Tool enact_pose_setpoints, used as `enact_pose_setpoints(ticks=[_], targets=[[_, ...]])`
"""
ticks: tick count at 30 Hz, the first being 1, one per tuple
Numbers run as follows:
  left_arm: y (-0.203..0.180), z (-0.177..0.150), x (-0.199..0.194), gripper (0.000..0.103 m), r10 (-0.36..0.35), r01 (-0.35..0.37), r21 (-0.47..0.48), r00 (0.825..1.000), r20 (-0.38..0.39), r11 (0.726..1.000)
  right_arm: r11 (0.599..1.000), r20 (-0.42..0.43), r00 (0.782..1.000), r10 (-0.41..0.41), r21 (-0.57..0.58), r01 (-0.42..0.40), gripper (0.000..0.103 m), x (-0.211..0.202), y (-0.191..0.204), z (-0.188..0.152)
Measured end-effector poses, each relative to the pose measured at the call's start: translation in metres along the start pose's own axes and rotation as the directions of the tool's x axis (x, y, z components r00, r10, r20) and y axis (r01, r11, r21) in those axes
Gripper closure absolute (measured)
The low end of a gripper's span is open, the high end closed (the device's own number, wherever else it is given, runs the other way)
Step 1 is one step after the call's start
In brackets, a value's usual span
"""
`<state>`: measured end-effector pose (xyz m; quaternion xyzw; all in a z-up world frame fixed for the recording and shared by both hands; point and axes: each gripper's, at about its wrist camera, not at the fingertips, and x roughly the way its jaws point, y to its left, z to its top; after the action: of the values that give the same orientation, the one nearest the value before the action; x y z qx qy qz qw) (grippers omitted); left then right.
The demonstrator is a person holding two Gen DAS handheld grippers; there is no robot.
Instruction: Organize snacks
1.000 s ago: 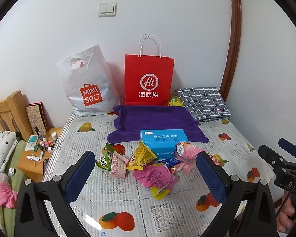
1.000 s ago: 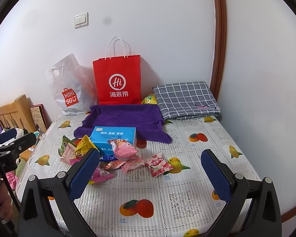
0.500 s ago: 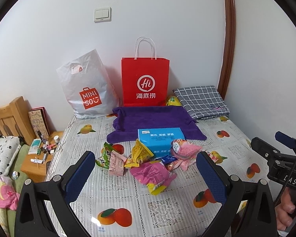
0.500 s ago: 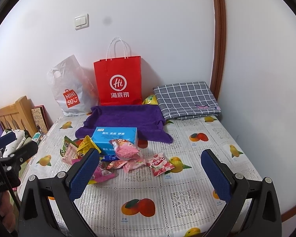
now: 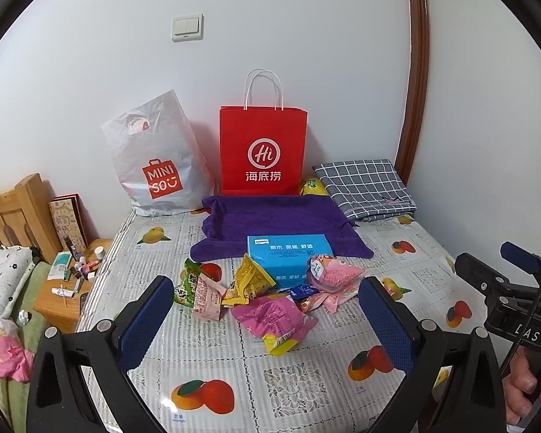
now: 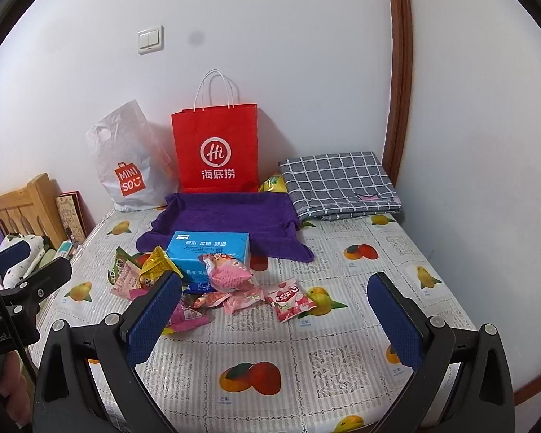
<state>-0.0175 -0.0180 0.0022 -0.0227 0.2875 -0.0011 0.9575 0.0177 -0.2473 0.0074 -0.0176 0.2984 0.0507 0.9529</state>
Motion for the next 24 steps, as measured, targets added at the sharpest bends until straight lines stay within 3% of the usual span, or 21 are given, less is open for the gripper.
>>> enact_pose_setpoints(ticks=[13, 24], targets=[[0.000, -0.002, 0.005, 0.000, -0.021, 0.021, -0.010, 1.000, -0.001, 1.000, 1.000, 0.011, 1.000, 0.001, -0.011, -0.001, 0.002, 0.005, 0.003, -0.001], [0.005, 0.003, 0.060, 0.000, -0.013, 0.012, -0.009, 0.997, -0.076, 1.000, 1.000, -0.021, 1.000, -0.014, -0.023, 0.014, 0.002, 0.049, -0.009, -0.003]])
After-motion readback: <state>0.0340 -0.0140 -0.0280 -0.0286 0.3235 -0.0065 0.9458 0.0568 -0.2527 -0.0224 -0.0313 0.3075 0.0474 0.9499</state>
